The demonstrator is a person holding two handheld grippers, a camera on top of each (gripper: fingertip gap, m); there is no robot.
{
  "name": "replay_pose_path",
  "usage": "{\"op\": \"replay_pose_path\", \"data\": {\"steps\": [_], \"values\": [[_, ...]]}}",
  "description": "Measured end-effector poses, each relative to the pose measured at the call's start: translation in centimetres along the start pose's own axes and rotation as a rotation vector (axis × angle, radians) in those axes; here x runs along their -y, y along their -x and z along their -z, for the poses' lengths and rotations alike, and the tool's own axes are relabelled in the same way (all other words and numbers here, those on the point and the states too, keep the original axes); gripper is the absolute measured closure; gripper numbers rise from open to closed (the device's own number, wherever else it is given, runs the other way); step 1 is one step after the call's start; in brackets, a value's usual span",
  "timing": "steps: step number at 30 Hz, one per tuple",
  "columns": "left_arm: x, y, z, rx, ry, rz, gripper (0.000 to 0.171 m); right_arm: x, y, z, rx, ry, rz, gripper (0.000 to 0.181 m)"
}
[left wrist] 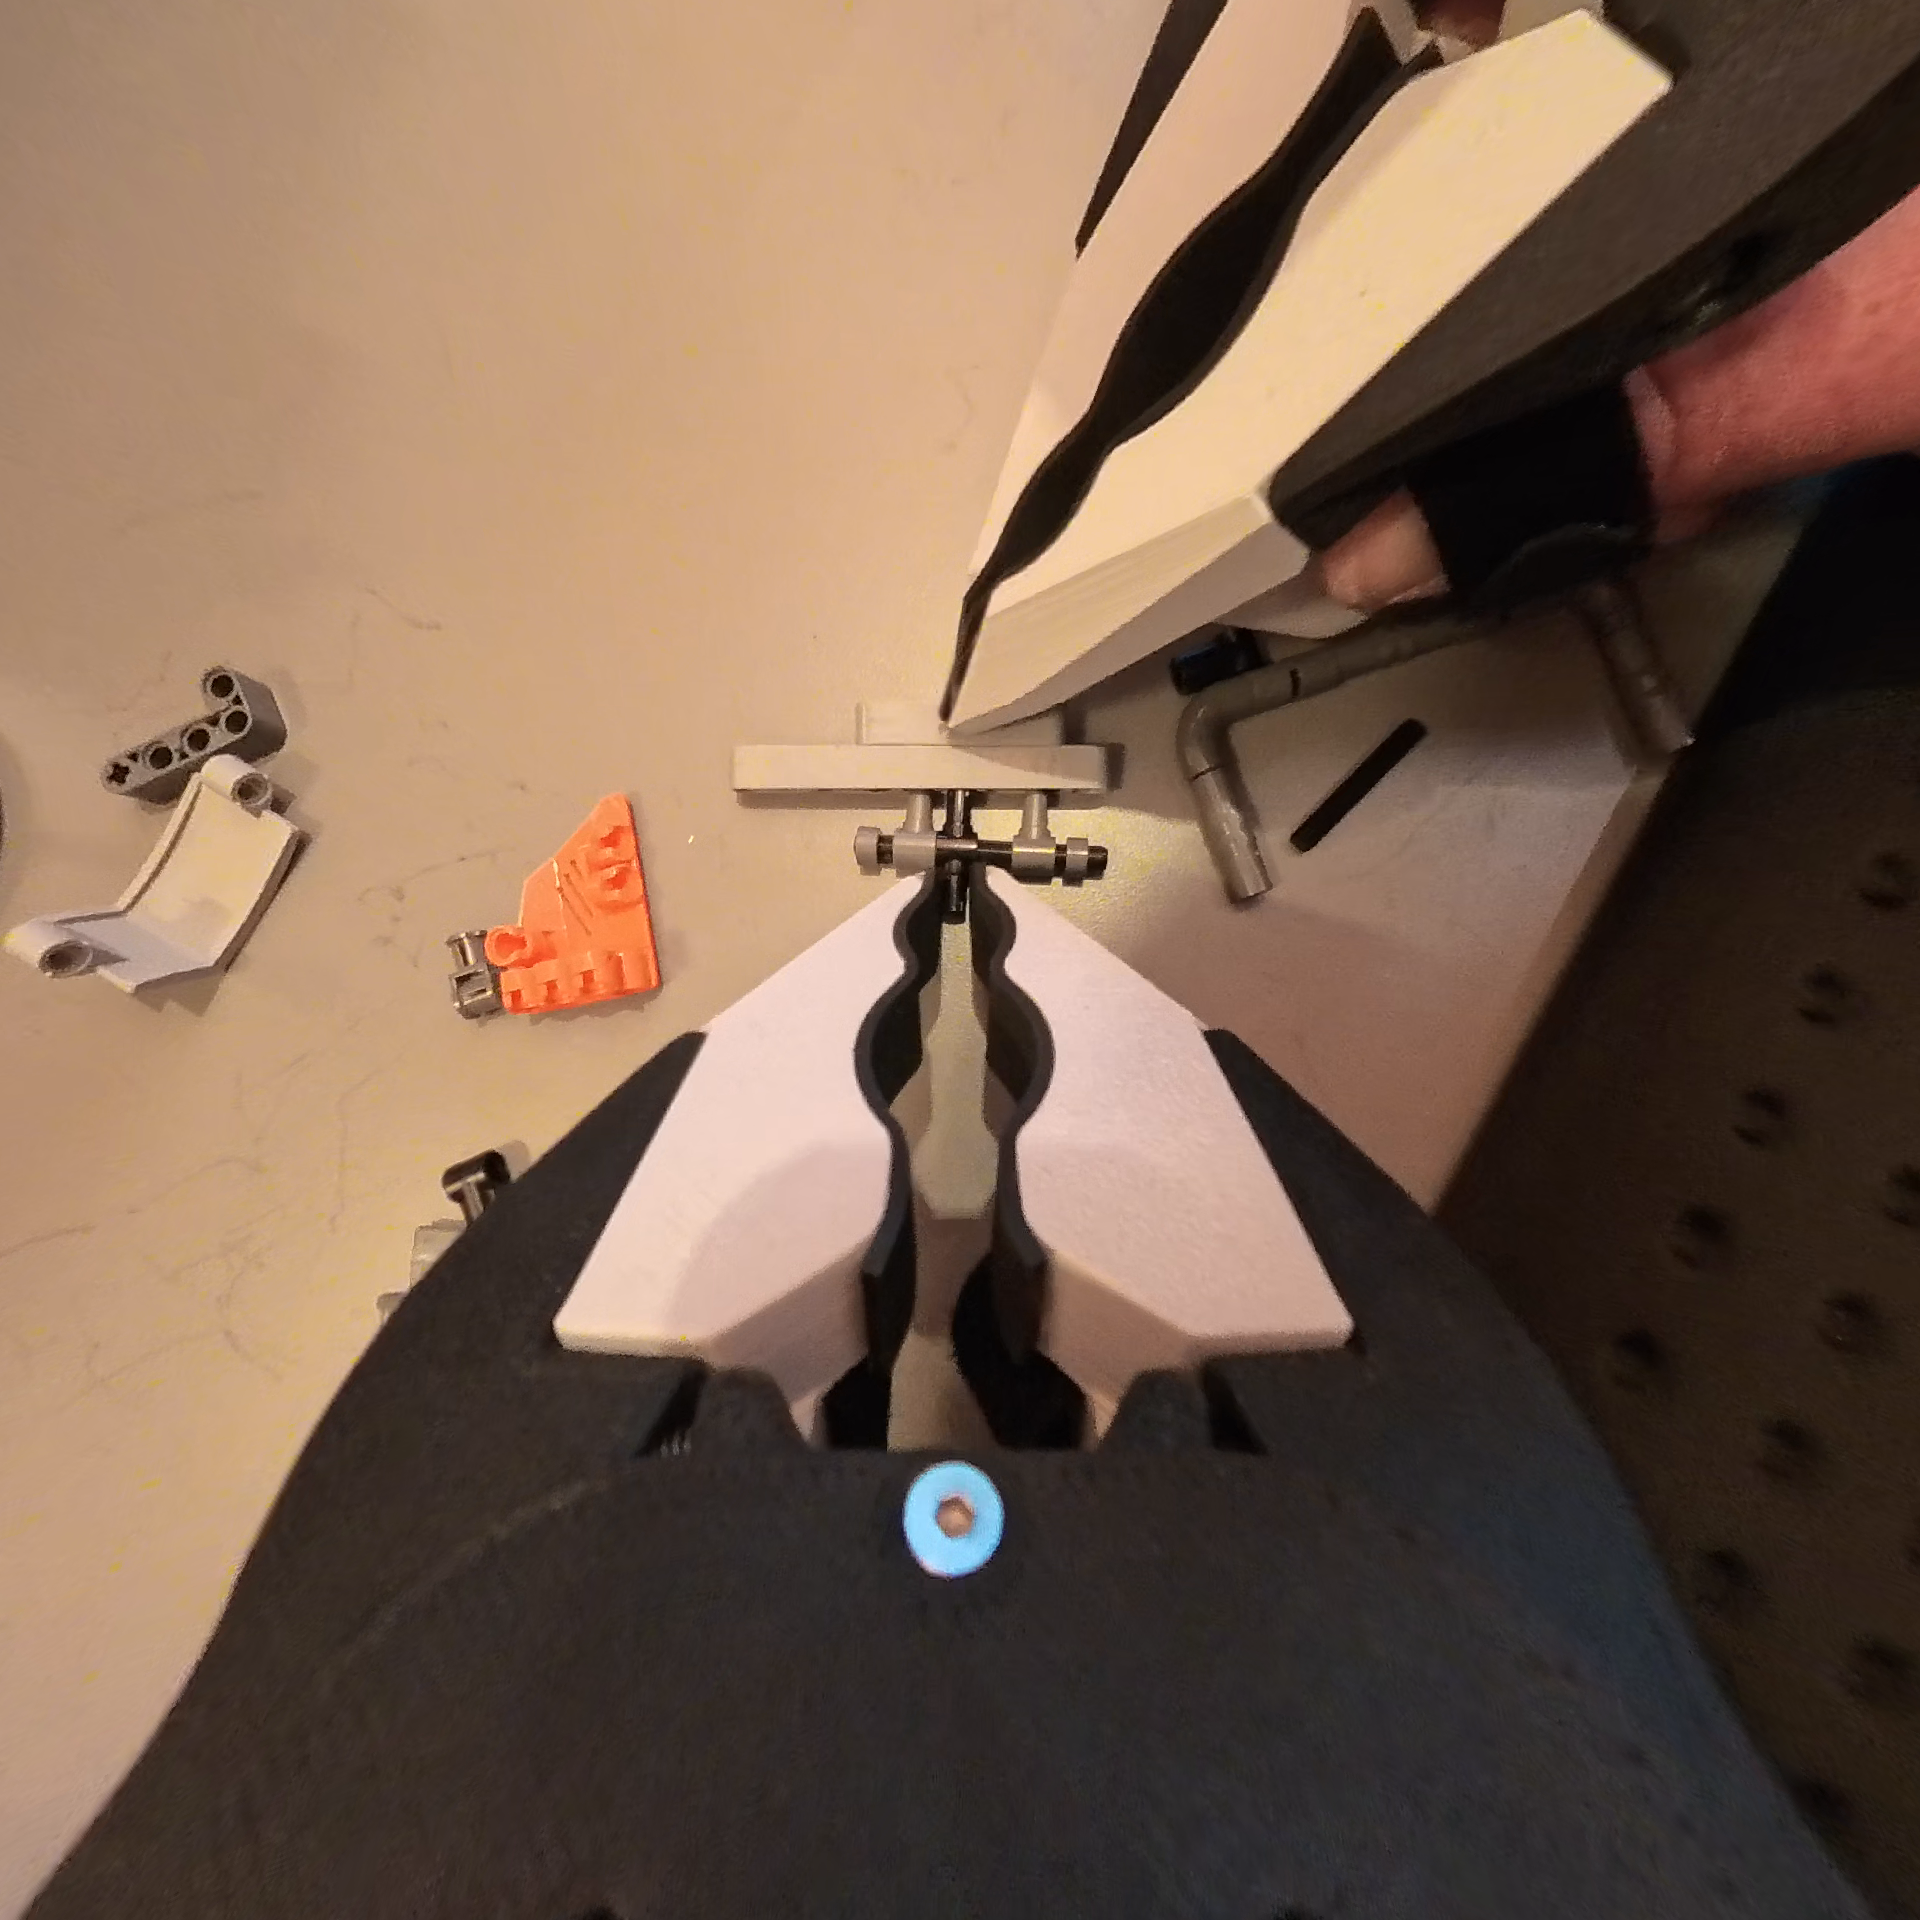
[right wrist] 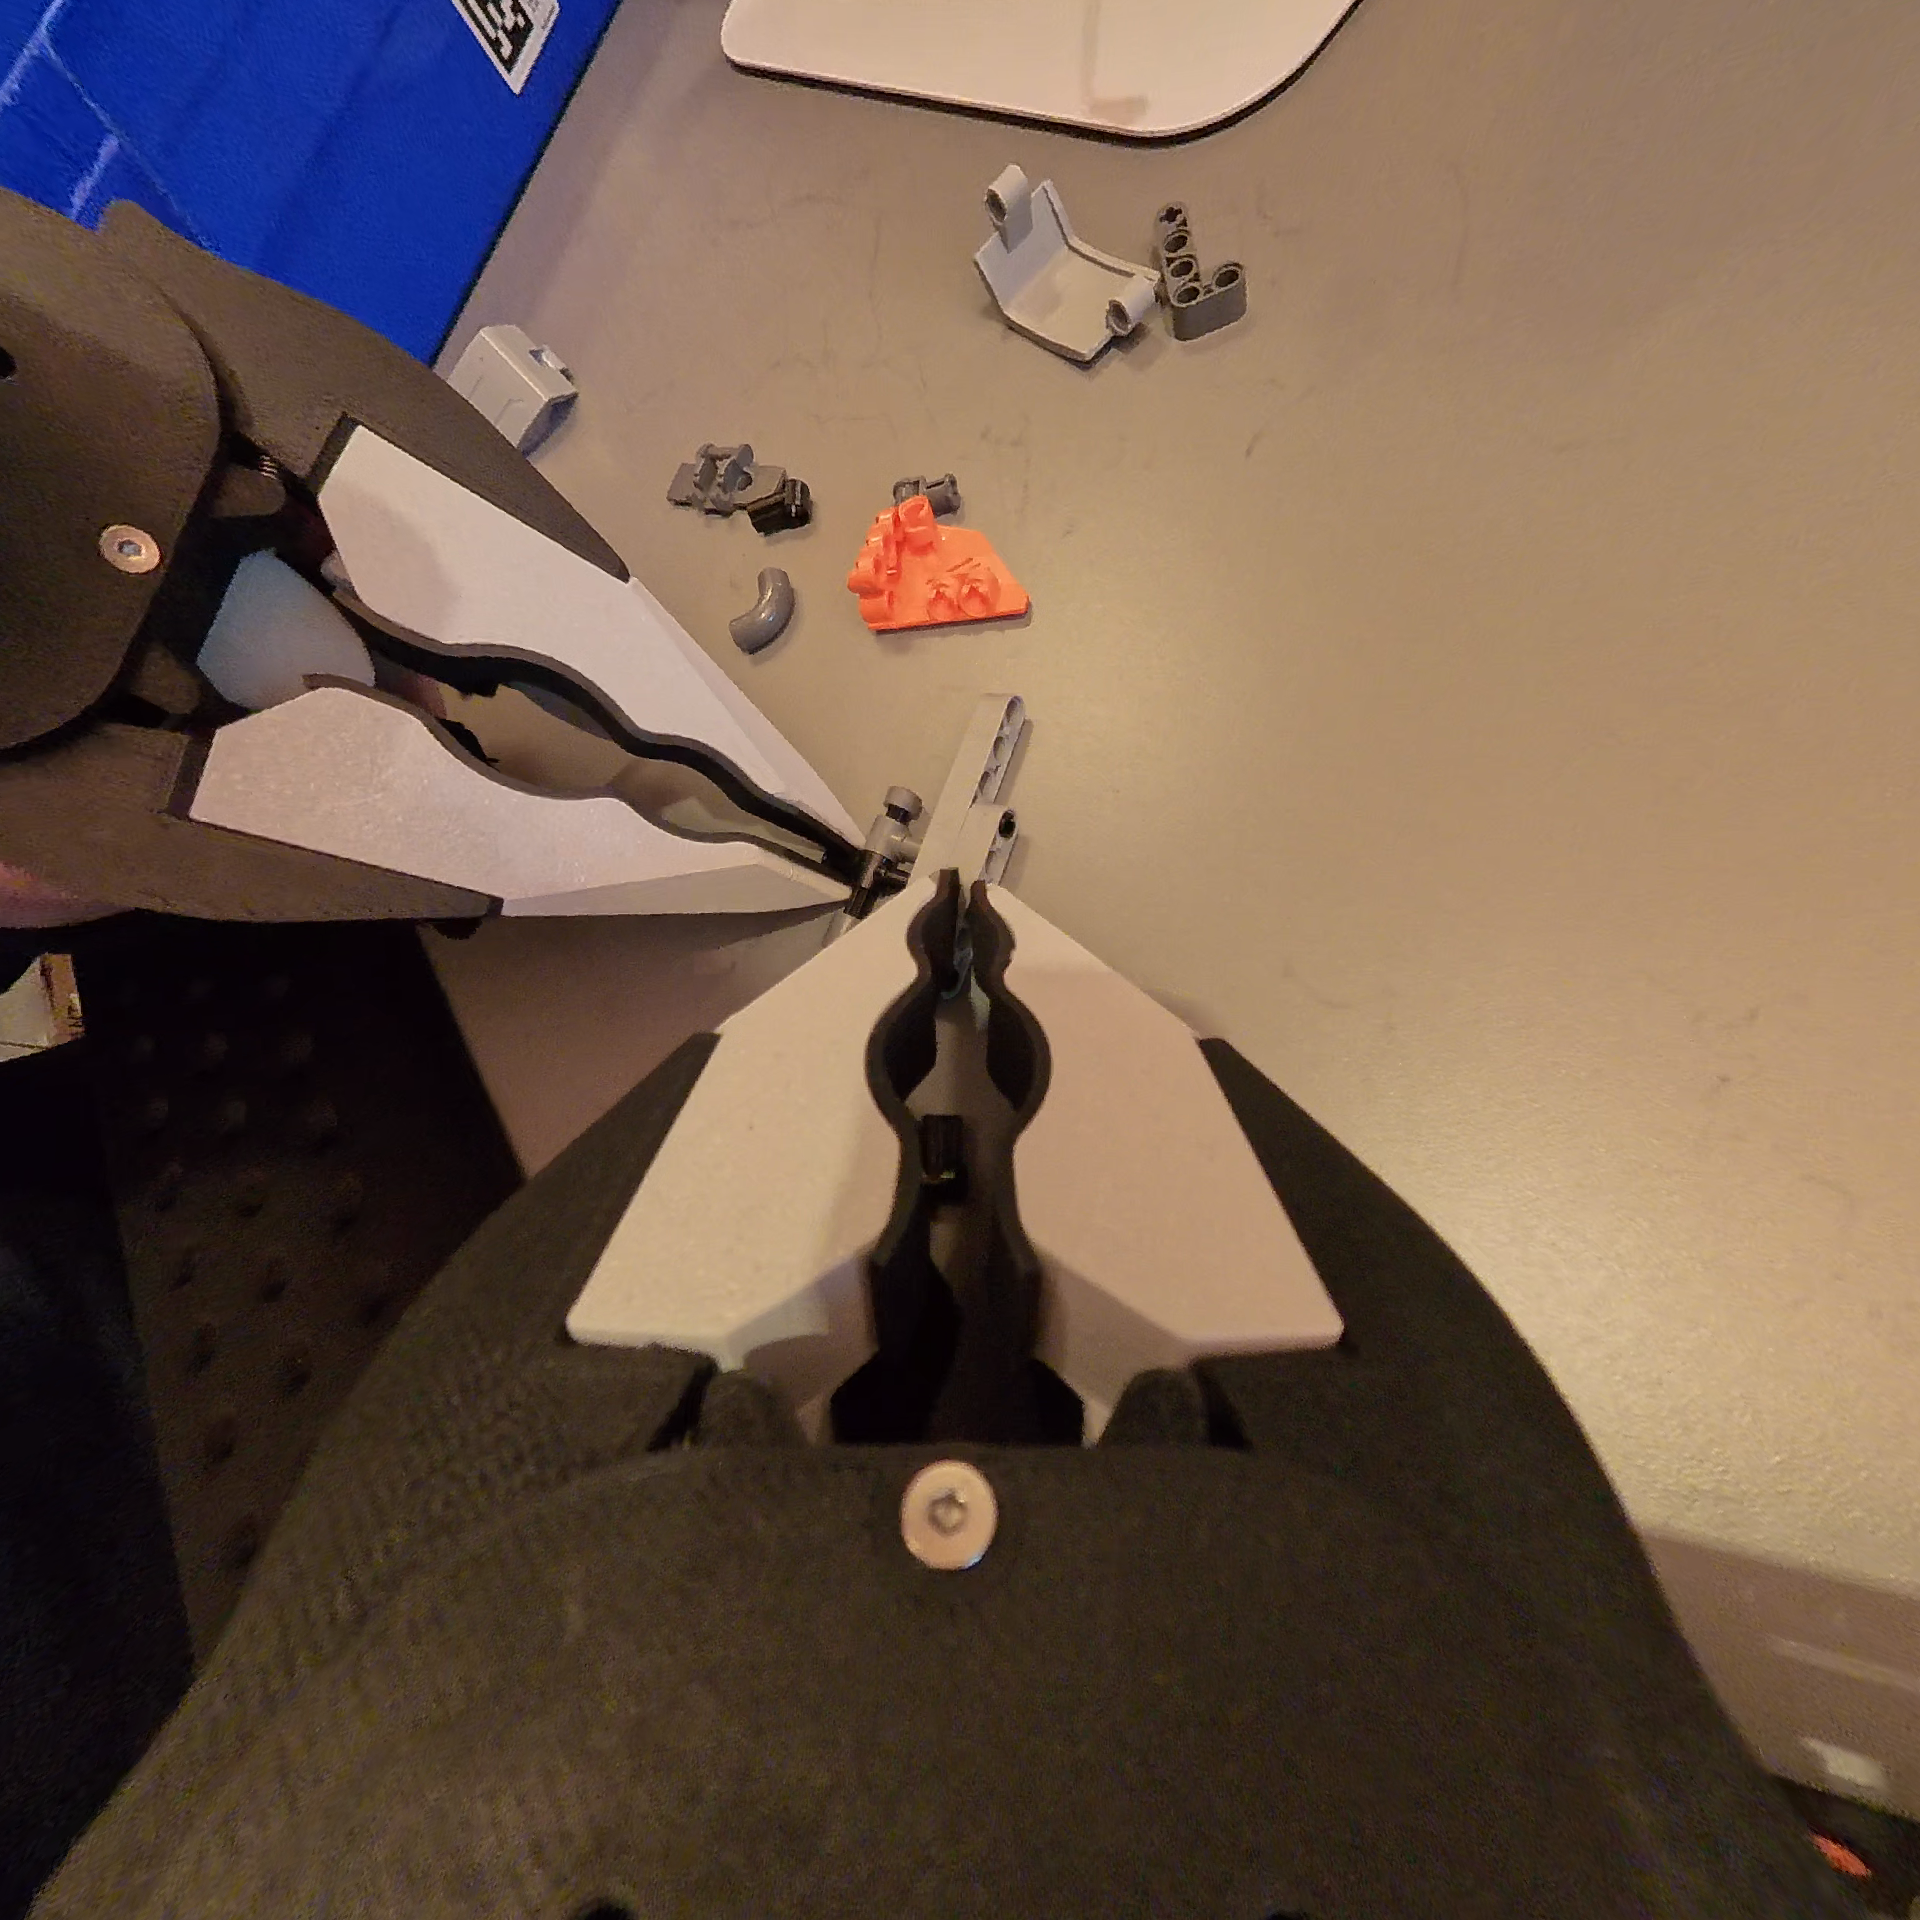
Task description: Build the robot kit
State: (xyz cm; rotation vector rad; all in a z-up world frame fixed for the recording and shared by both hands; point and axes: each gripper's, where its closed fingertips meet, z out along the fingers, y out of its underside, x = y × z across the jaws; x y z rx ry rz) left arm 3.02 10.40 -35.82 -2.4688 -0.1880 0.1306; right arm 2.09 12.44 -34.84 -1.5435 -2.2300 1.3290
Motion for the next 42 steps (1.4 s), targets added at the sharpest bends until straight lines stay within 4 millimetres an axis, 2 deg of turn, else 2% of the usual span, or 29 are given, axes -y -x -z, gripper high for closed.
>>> {"op": "replay_pose_path", "data": {"steps": [15,27,33,37,42], "values": [[0.0,-0.1,0.1,-0.041,-0.018,0.03,0.168,0.0,0.2,0.0,0.026,0.001,0.001,0.18],[0.0,-0.1,0.6,-0.042,-0.045,0.047,0.154,0.3,0.3,0.3,0.054,-0.018,-0.023,0.177],[0.2,1.3,1.4,-0.037,-0.059,0.069,0.141,0.3,0.2,0.8,0.033,-0.016,-0.017,0.176],[-0.1,1.5,1.5,-0.079,-0.05,0.072,0.14,-0.6,0.7,-0.2,0.048,0.061,-0.023,0.164],[-0.7,0.6,0.8,-0.127,-0.011,0.054,0.14,-0.6,1.0,-0.5,0.016,0.096,0.022,0.17]]}}
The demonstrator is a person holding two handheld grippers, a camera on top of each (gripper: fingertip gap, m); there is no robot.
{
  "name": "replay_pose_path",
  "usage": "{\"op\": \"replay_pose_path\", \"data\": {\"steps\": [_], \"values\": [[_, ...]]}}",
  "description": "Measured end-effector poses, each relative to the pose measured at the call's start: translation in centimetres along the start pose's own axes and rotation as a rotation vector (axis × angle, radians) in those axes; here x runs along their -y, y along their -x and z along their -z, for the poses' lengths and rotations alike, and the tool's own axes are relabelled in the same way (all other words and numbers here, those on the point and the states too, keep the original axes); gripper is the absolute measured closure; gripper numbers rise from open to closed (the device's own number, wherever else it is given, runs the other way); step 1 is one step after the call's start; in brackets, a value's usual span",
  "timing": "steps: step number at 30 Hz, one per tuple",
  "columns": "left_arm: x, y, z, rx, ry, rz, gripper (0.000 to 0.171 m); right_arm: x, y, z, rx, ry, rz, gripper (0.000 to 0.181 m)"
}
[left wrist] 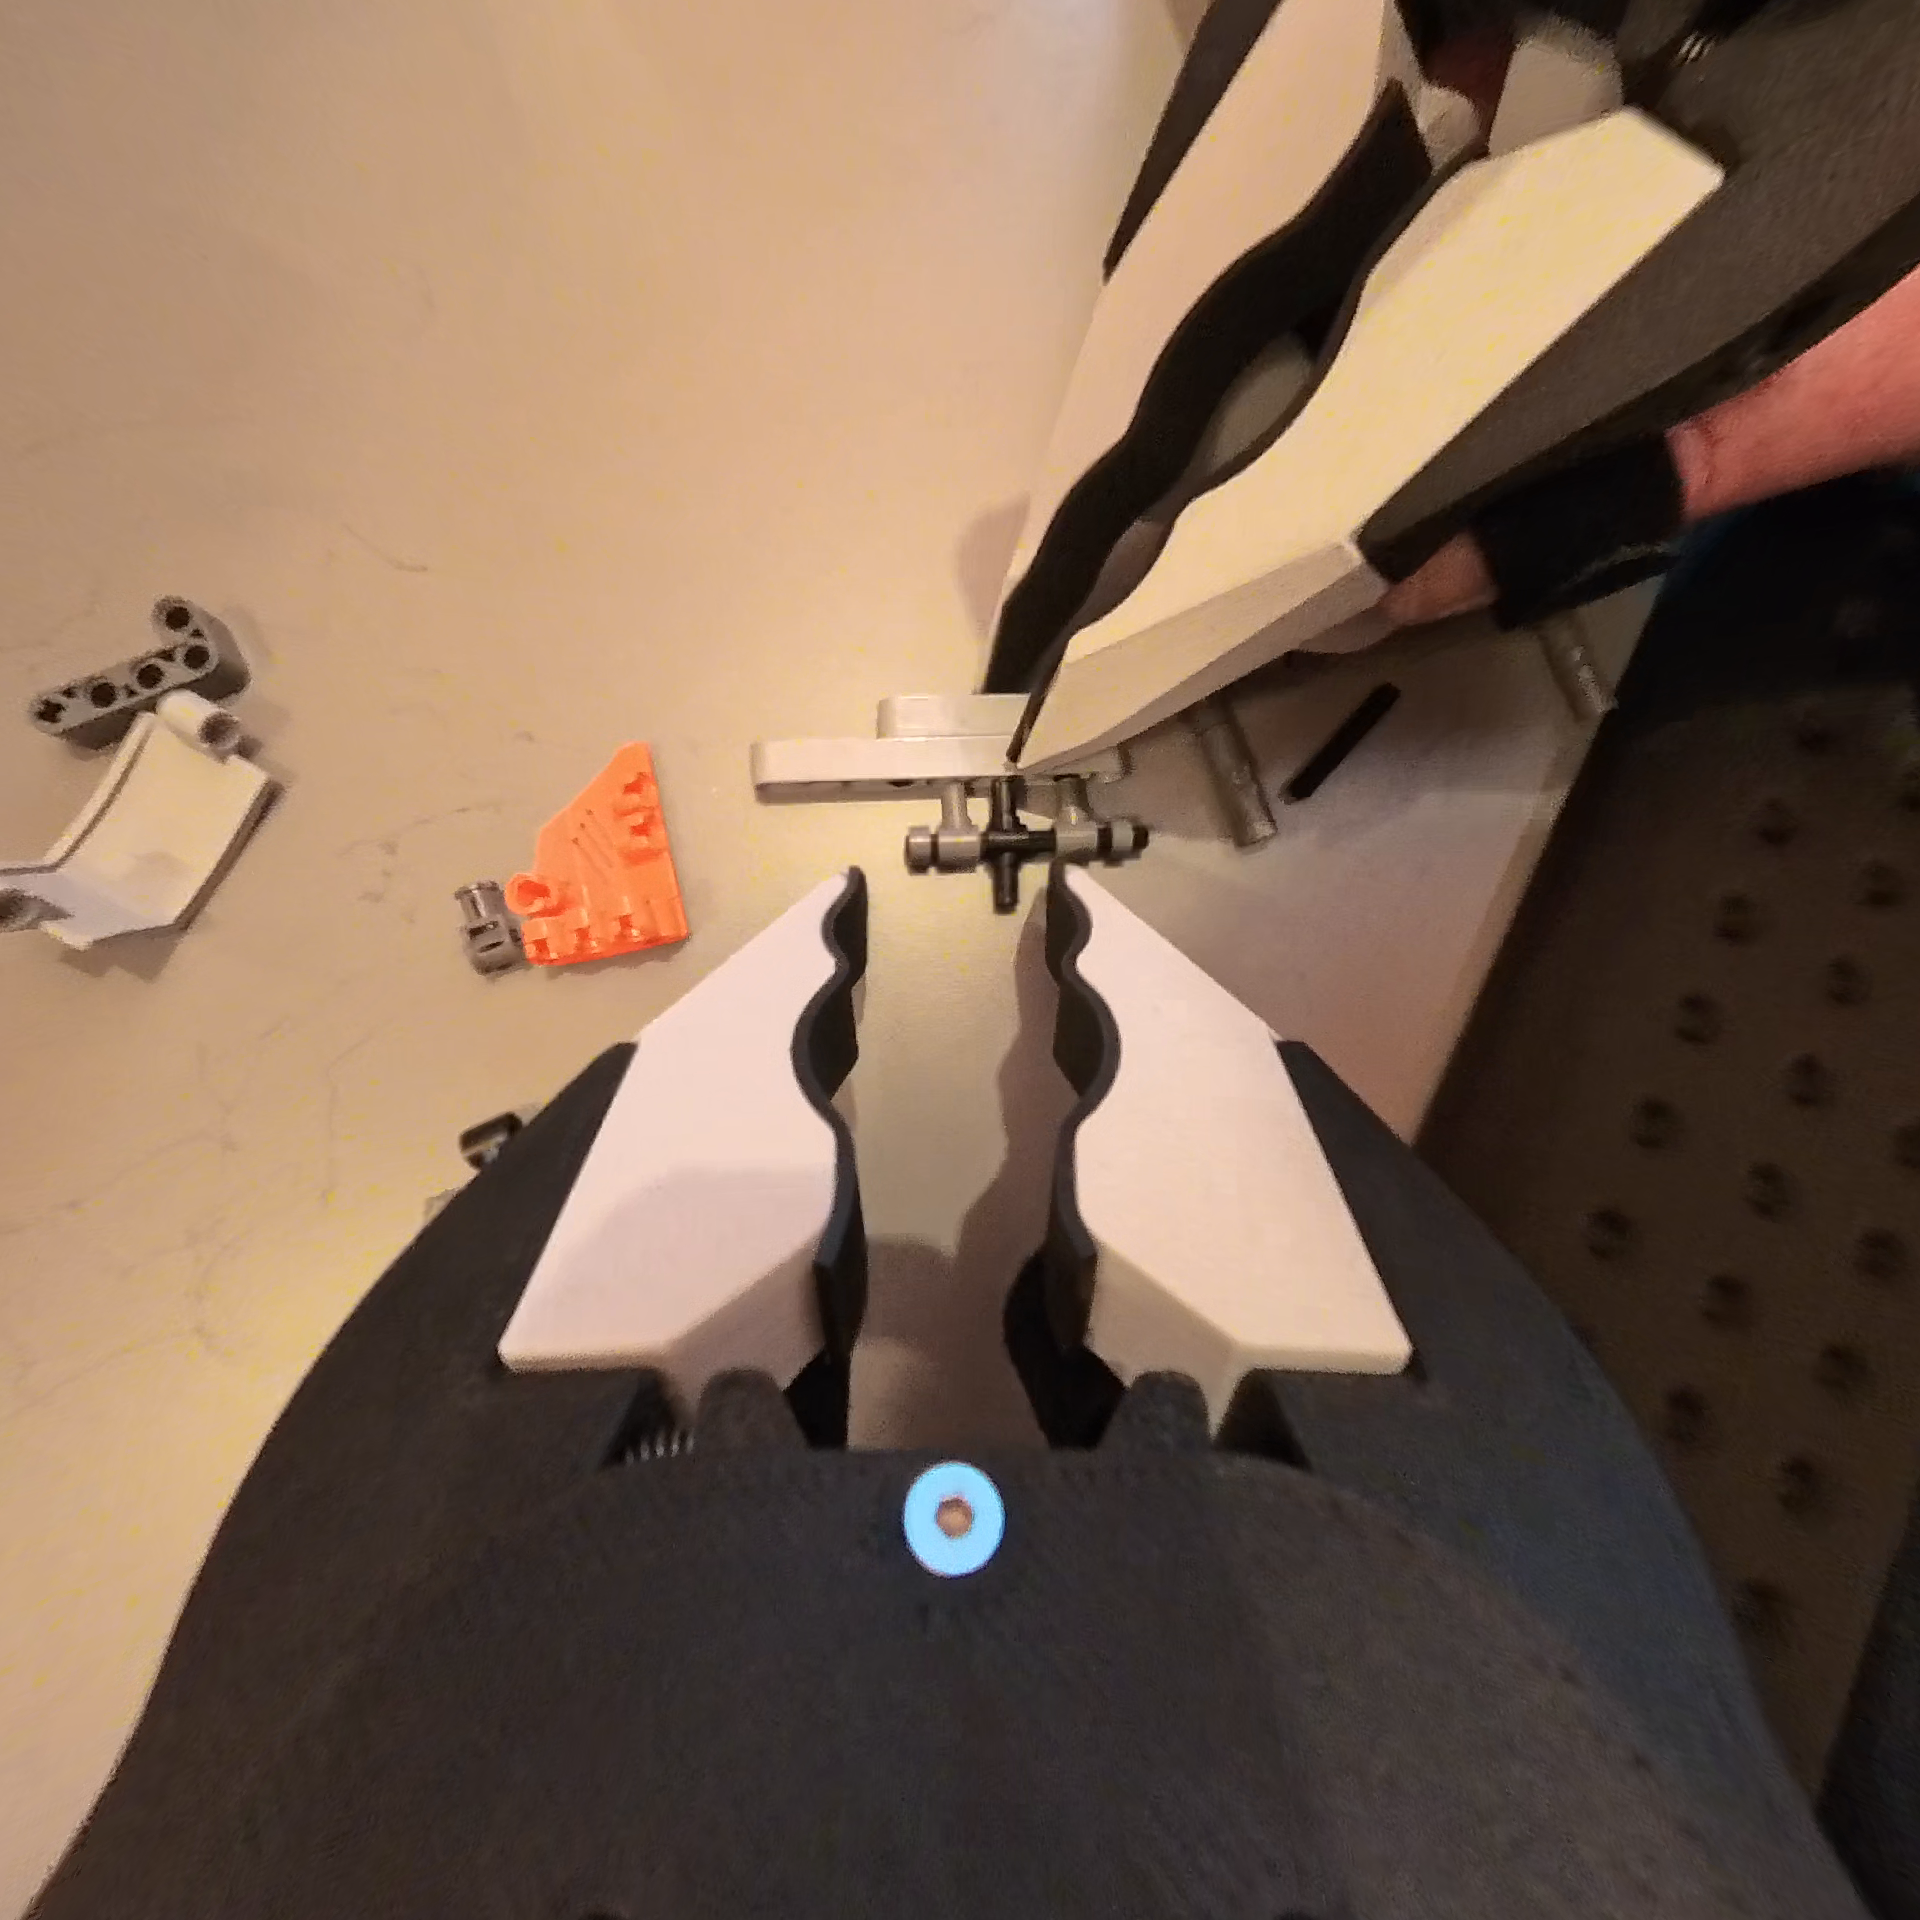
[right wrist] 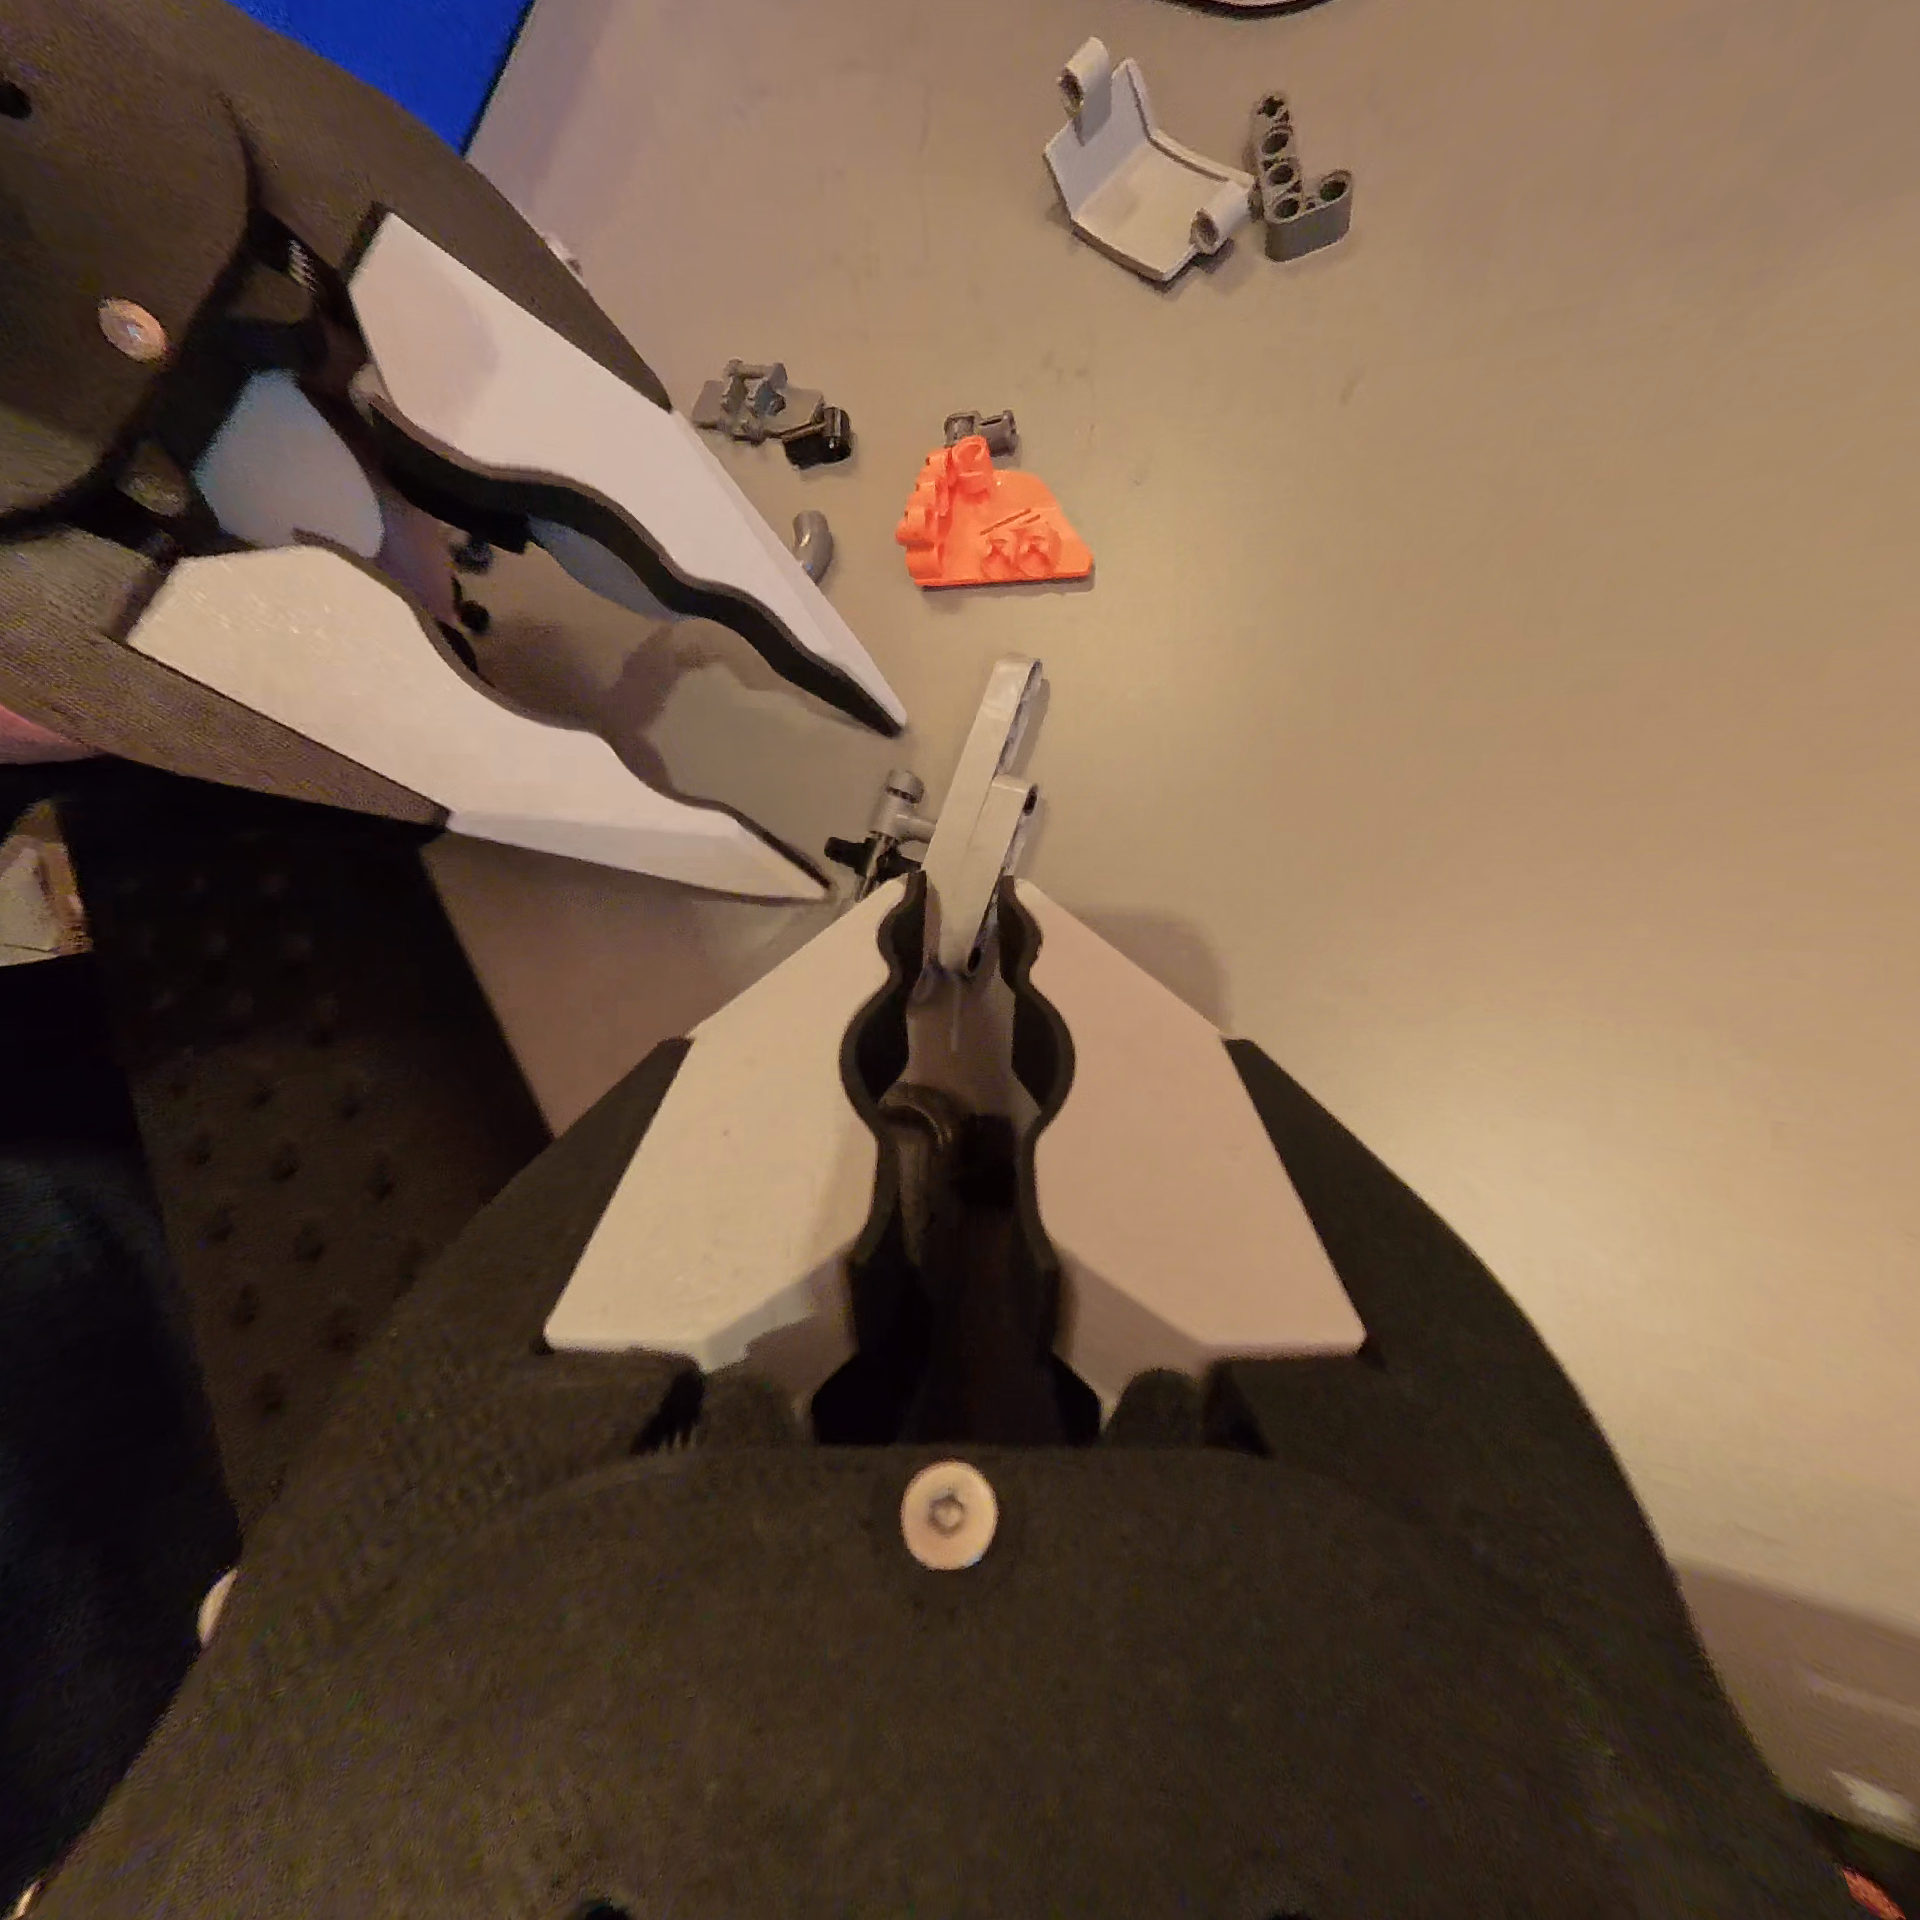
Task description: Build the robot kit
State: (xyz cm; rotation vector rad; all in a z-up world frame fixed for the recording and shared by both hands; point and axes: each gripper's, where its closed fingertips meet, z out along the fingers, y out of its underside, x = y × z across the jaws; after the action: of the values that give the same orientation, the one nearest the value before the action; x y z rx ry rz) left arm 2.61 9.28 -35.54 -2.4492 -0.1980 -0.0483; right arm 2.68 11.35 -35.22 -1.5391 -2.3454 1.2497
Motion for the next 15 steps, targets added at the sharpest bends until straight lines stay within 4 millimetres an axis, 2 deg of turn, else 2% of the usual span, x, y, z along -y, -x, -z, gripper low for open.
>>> {"op": "replay_pose_path", "data": {"steps": [5,8,10,13,15], "values": [[-0.1,0.0,0.1,0.011,-0.018,-0.004,0.142,0.1,0.5,0.0,0.006,-0.011,0.009,0.178],[0.1,0.8,0.6,-0.01,-0.029,0.015,0.139,-0.2,0.9,0.0,0.012,-0.021,0.009,0.181],[0.5,0.8,0.8,-0.054,-0.039,0.034,0.133,-0.2,1.0,0.1,0.005,-0.021,0.018,0.181],[0.6,1.0,0.9,-0.104,-0.007,0.019,0.14,-0.1,1.5,0.2,0.02,-0.021,0.028,0.179],[0.9,1.2,0.9,-0.125,-0.01,0.049,0.143,0.2,1.8,0.6,0.007,-0.025,0.058,0.17]]}}
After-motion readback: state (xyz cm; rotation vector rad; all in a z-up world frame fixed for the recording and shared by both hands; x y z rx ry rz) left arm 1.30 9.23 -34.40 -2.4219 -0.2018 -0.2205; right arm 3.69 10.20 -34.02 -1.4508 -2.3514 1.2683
